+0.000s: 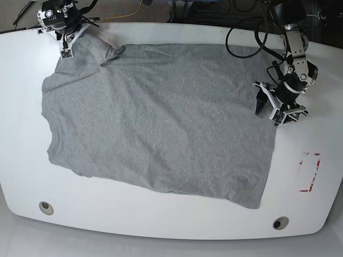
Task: Layout the t-shirt on the table in an organized manner, then fold the t-shirt properly
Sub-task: 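Pull the pinched collar edge with the right gripper away from the hem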
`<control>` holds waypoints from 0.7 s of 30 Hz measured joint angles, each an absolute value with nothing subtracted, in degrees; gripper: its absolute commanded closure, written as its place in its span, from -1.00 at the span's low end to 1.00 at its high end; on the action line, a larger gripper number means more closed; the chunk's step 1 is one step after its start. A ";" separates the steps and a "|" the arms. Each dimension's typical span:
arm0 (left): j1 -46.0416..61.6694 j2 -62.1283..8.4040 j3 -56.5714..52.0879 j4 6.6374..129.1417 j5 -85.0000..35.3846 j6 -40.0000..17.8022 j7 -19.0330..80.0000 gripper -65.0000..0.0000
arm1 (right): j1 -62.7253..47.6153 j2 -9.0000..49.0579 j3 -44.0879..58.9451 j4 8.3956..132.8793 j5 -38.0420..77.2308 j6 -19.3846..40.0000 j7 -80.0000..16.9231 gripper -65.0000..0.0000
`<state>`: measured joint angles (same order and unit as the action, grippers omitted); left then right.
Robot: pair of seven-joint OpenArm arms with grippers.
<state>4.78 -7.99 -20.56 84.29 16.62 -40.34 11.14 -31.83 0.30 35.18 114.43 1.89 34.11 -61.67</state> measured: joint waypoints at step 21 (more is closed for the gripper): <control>4.75 -8.01 -20.56 84.31 16.62 -40.34 11.11 -0.19 | -33.15 -3.03 35.73 115.11 1.54 33.34 -60.82 -0.29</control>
